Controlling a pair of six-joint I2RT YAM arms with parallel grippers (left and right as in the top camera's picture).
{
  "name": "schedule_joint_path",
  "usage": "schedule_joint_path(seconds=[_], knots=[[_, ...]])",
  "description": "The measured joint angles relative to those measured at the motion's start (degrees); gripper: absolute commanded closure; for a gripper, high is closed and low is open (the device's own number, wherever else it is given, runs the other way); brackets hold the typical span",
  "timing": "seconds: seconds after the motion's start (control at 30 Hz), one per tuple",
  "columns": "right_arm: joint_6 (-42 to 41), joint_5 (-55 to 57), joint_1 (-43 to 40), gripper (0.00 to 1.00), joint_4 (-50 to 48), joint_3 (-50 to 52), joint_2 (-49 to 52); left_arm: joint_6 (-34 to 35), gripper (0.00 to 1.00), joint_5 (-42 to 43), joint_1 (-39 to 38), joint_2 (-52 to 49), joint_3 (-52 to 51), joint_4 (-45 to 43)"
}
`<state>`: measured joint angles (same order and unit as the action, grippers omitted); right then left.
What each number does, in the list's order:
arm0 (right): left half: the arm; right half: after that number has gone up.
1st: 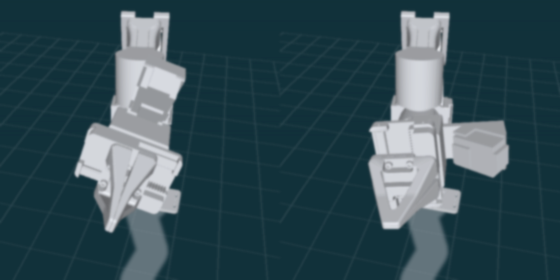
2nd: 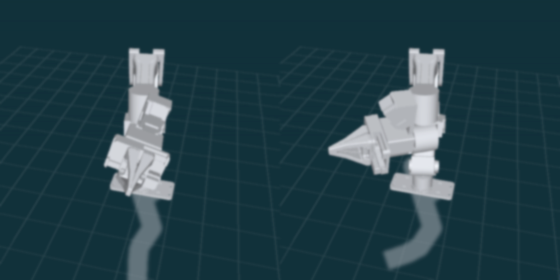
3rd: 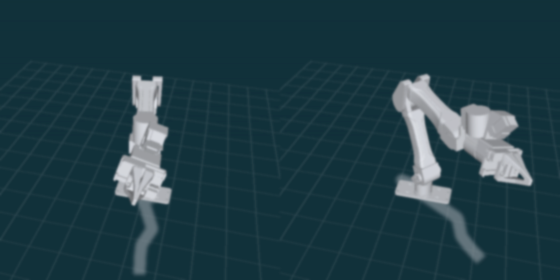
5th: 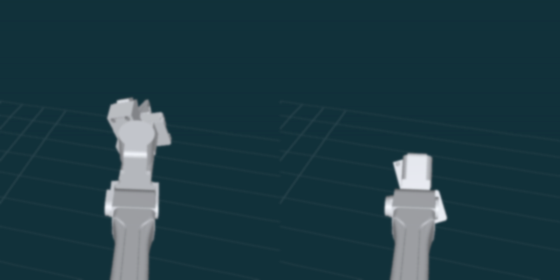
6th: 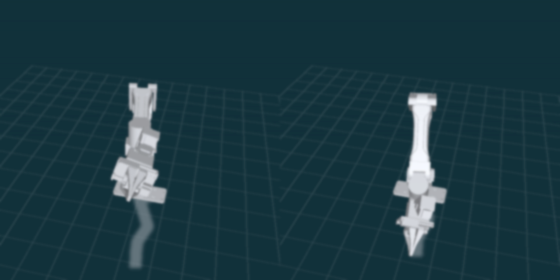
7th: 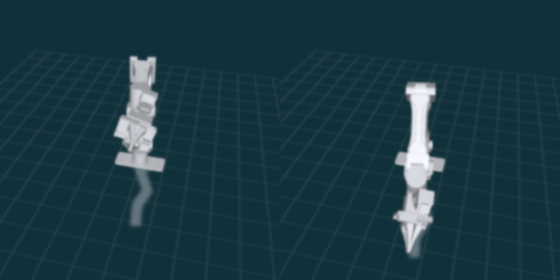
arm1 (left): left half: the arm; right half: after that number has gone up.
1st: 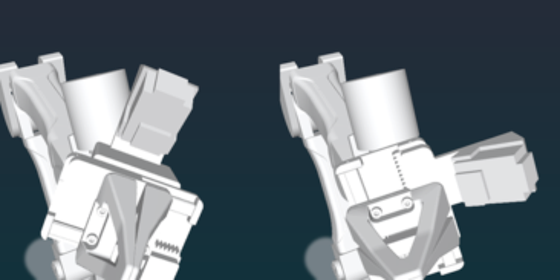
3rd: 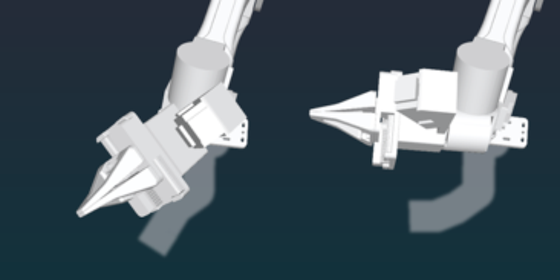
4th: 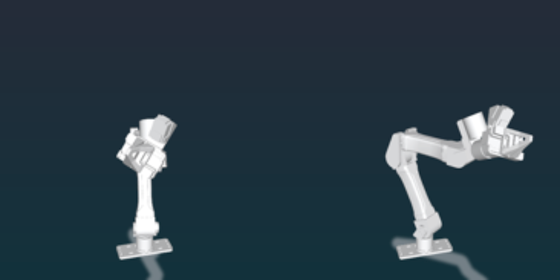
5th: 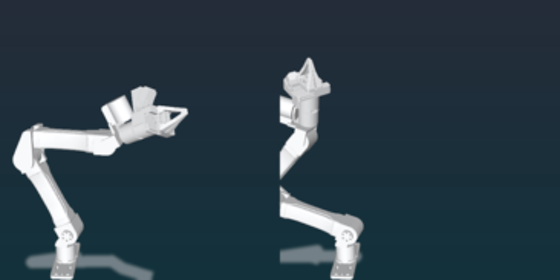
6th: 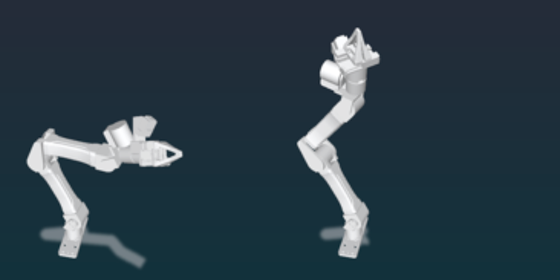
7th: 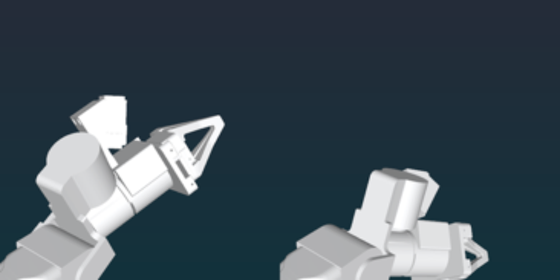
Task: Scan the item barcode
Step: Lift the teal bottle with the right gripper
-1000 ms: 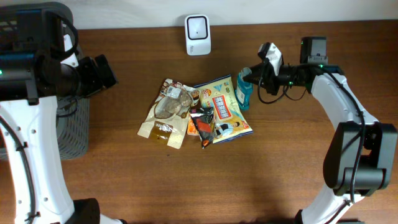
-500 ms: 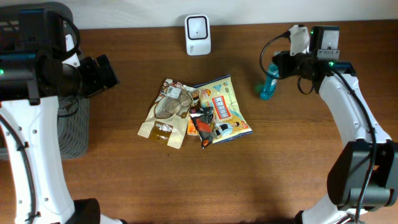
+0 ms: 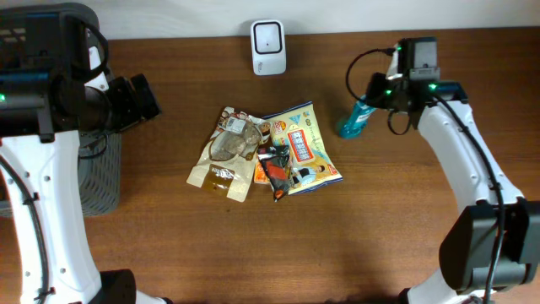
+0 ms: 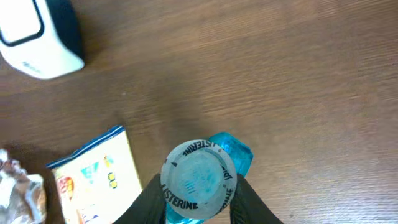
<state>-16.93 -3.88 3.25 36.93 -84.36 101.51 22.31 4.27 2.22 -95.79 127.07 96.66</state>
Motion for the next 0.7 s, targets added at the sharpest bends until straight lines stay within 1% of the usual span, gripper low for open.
schedule_joint_path(seconds=[0.07, 0.1, 0.13, 0.3, 0.37, 0.53, 0.63, 0.67, 0.7], knots=[[-0.6, -0.2, 0.9, 0.55, 0.5, 0.0, 0.0, 0.0, 0.01, 0.0, 0.0, 0.0, 0.0, 0.0], [-1.3, -0.4, 1.3, 0.44, 1.5, 0.0, 0.0, 0.0, 0.01, 0.0, 0.0, 0.0, 0.0, 0.0], [-1.2, -0.5, 1.4, 0.40, 1.7, 0.0, 0.0, 0.0, 0.01, 0.0, 0.0, 0.0, 0.0, 0.0], [-0.9, -0.6, 1.5, 0.26, 2.6, 0.0, 0.0, 0.0, 0.01, 0.0, 0.0, 0.0, 0.0, 0.0], [0.5, -0.6, 1.5, 0.19, 2.6, 0.0, 0.0, 0.0, 0.01, 0.0, 0.0, 0.0, 0.0, 0.0], [6.9, -1.1, 1.5, 0.18, 1.7, 0.0, 0.0, 0.0, 0.01, 0.0, 0.0, 0.0, 0.0, 0.0], [8.5, -1.1, 1.5, 0.18, -0.1, 0.0, 0.0, 0.0, 0.01, 0.0, 0.0, 0.0, 0.0, 0.0], [8.7, -1.1, 1.5, 0.20, -0.4, 0.0, 0.0, 0.0, 0.01, 0.0, 0.0, 0.0, 0.0, 0.0], [9.0, -1.1, 1.5, 0.29, -0.5, 0.0, 0.0, 0.0, 0.01, 0.0, 0.0, 0.0, 0.0, 0.0]])
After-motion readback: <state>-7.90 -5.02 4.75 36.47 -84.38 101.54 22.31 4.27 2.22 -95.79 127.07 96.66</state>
